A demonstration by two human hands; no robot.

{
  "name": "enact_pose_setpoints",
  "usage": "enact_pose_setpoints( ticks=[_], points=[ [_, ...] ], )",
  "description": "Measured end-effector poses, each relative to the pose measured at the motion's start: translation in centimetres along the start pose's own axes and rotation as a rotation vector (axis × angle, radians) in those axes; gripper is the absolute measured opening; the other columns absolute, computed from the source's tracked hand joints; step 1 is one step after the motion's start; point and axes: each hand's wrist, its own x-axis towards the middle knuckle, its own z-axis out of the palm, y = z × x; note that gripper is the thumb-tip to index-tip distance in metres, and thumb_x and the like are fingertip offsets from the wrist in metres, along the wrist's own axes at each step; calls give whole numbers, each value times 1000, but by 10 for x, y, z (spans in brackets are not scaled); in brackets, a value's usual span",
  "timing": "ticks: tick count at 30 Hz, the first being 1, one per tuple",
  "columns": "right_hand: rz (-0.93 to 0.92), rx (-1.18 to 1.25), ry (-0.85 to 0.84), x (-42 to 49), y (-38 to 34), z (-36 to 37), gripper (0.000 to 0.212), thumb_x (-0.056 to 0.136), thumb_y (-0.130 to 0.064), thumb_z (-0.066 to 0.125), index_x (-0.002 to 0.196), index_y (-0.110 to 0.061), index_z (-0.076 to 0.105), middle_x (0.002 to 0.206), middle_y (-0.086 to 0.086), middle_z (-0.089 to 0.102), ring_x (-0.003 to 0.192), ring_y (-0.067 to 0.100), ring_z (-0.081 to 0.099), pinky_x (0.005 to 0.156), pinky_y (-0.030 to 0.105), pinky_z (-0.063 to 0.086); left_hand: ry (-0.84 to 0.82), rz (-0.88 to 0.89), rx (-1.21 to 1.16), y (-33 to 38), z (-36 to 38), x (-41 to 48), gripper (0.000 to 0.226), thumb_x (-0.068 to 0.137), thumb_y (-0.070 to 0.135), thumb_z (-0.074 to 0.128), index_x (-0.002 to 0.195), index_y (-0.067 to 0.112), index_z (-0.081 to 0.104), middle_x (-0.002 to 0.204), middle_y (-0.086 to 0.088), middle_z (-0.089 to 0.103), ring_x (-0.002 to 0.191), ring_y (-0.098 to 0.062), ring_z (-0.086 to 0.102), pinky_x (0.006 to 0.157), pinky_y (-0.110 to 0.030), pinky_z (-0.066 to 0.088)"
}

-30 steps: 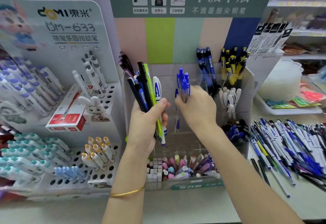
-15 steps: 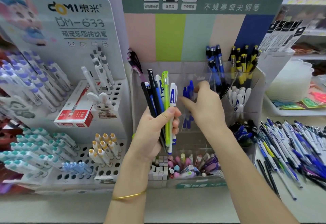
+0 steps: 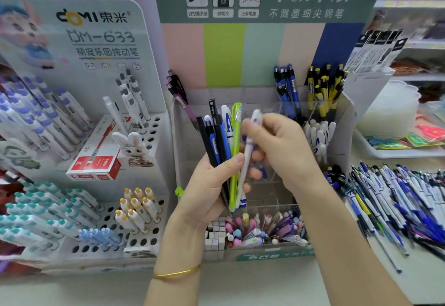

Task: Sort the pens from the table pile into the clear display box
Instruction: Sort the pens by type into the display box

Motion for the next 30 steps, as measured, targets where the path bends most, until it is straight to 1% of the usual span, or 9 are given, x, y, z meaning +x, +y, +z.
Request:
enact_pose_setpoints(
  ticks=[3, 6, 9, 12, 14, 18, 25, 27, 30],
  points=[
    [63, 277, 259, 15, -3, -12, 22, 101, -16, 42, 83, -5, 46, 69, 6, 51, 47, 10, 52, 44, 23, 46, 23, -74, 30, 1, -1, 0, 21, 87, 12, 61, 105, 6, 52, 93, -9, 72, 87, -29, 72, 51, -26, 54],
    [129, 432, 193, 23, -6, -18, 18, 98, -3, 41, 82, -10, 41, 68, 5, 42, 38, 9, 38, 35, 20, 33, -11, -161, 78, -4, 1, 1, 22, 83, 15, 56, 101, 5, 51, 72, -4, 60, 85, -29, 70, 43, -23, 46],
    [178, 530, 168, 21, -2, -16, 17, 93, 7, 44, 86, -8, 48, 64, 3, 40, 37, 6, 29, 33, 17, 25, 6, -185, 160, -10, 4, 5, 20, 80, 16, 53, 98, 7, 50, 60, 1, 49, 68, -19, 63, 42, -21, 40],
    [202, 562, 190, 19, 3, -23, 16, 91, 9, 46, 90, -5, 53, 66, 4, 41, 36, 4, 27, 32, 16, 23, 10, -180, 137, -9, 4, 6, 14, 80, 15, 55, 91, 10, 48, 57, 3, 41, 50, -10, 43, 41, -18, 35],
    [251, 487, 111, 18, 5, -27, 13, 90, 7, 50, 92, -4, 57, 68, 6, 43, 36, 4, 27, 31, 16, 22, -4, -171, 127, -7, 3, 5, 12, 79, 13, 62, 84, 13, 50, 55, 4, 38, 45, -8, 37, 39, -17, 33],
    [319, 388, -262, 11, 6, -18, 9, 96, -8, 52, 92, -3, 59, 66, 4, 56, 37, 4, 30, 32, 14, 21, -88, -151, -55, -6, 3, 7, 10, 73, 16, 68, 72, 16, 58, 51, 5, 38, 37, -4, 34, 34, -15, 32],
    [182, 399, -296, 8, 9, -12, 4, 93, -4, 54, 90, -4, 56, 59, 4, 49, 41, 5, 37, 35, 14, 28, -136, -168, -107, -2, 1, 4, 18, 76, 15, 58, 80, 5, 44, 53, 5, 48, 37, 0, 35, 35, -13, 34],
    [183, 411, -243, 9, 8, -8, 12, 95, -4, 48, 84, -5, 51, 58, 3, 44, 42, 5, 35, 35, 14, 29, -95, -151, -110, -2, 5, 6, 15, 74, 11, 56, 84, 5, 47, 58, 0, 51, 38, -3, 39, 36, -15, 36],
    [126, 449, 21, 15, 5, -6, 10, 96, -4, 39, 88, -9, 44, 60, 0, 52, 43, 5, 41, 38, 15, 33, -23, -141, -45, -2, 3, 5, 16, 76, 8, 49, 92, 6, 48, 71, -9, 65, 47, -15, 57, 40, -21, 46]
  ],
)
